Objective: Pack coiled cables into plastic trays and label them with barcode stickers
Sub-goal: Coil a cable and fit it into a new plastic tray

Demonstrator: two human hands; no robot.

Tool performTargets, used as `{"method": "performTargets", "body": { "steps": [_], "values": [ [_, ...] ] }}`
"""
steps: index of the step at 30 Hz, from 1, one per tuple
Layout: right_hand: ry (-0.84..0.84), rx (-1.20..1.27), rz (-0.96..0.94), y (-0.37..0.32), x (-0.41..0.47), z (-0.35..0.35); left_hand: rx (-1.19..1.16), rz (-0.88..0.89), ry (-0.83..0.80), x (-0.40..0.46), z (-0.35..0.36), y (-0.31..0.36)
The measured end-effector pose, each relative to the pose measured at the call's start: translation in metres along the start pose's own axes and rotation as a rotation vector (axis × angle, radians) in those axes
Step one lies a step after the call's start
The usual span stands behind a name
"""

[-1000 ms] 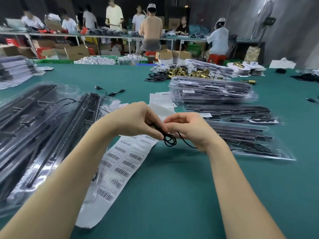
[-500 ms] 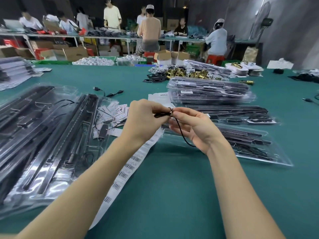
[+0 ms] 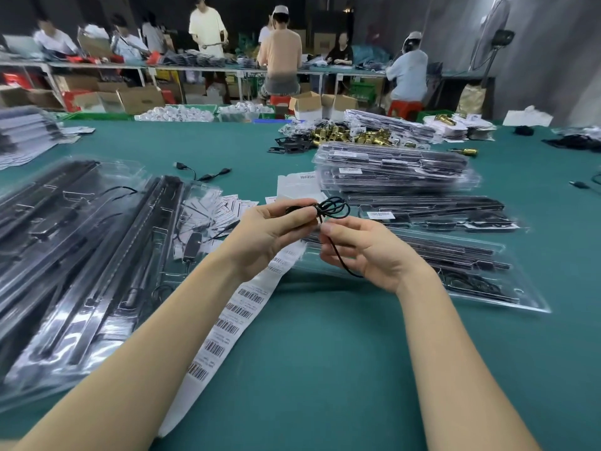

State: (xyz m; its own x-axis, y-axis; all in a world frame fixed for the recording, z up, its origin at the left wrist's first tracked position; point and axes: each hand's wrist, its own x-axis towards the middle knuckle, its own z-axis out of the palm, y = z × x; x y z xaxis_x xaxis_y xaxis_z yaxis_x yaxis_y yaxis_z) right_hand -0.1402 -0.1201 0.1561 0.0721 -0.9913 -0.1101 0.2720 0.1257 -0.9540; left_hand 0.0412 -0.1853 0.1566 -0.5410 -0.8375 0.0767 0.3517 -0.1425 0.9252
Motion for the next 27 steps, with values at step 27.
{"method": "performTargets", "body": {
  "steps": [27],
  "values": [
    [-0.164, -1.442, 0.186, -0.019, -0.005, 0.013, 1.228, -0.131, -0.612, -0.025, 0.015, 0.06]
  ]
}}
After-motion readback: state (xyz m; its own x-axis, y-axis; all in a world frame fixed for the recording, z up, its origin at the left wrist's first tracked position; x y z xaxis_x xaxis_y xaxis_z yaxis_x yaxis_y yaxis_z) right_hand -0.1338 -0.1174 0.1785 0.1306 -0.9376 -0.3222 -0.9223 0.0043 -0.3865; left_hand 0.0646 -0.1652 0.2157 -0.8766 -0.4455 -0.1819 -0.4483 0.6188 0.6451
